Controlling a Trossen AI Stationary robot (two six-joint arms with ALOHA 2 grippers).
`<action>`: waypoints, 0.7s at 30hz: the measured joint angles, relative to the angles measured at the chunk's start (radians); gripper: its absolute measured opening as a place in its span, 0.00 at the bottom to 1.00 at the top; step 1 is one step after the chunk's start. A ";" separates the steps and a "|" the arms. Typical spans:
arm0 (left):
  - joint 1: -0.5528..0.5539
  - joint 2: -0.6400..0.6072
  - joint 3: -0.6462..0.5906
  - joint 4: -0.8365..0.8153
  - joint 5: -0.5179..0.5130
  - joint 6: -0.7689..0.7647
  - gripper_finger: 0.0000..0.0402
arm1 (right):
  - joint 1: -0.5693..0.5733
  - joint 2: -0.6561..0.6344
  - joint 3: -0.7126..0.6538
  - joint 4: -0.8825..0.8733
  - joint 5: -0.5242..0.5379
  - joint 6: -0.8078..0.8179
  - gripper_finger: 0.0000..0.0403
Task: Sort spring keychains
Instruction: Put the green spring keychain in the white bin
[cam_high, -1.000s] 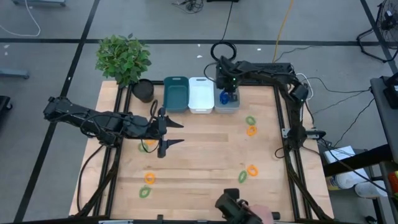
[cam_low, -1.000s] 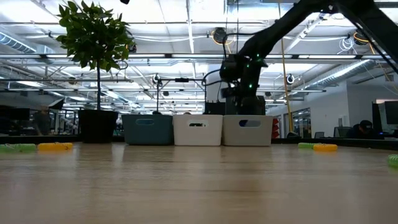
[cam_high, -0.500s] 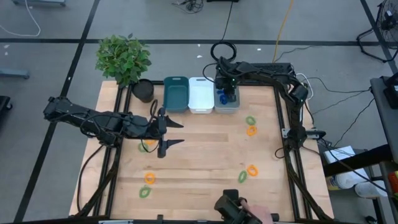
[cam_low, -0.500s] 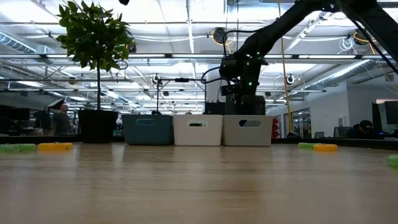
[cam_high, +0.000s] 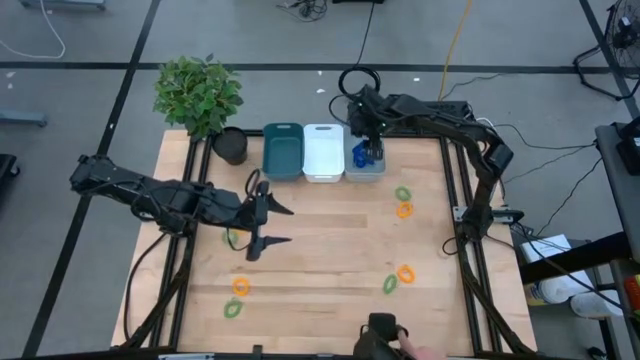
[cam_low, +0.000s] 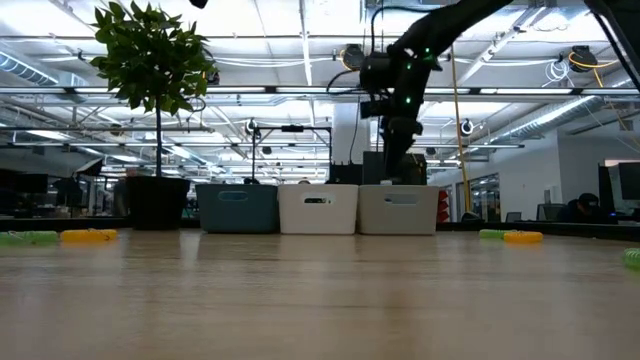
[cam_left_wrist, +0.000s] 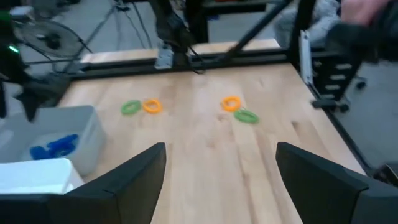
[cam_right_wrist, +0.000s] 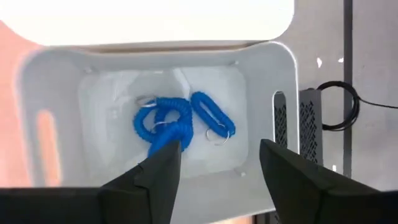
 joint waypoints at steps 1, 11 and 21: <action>-0.007 0.000 0.000 -0.011 0.008 0.000 0.77 | 0.005 -0.014 0.000 -0.010 -0.001 0.017 0.50; -0.062 0.000 0.000 -0.112 0.015 -0.084 0.76 | 0.157 -0.139 -0.018 -0.078 -0.004 0.140 0.49; -0.070 0.000 0.000 -0.163 0.014 -0.118 0.73 | 0.438 -0.266 -0.219 0.089 0.049 0.298 0.49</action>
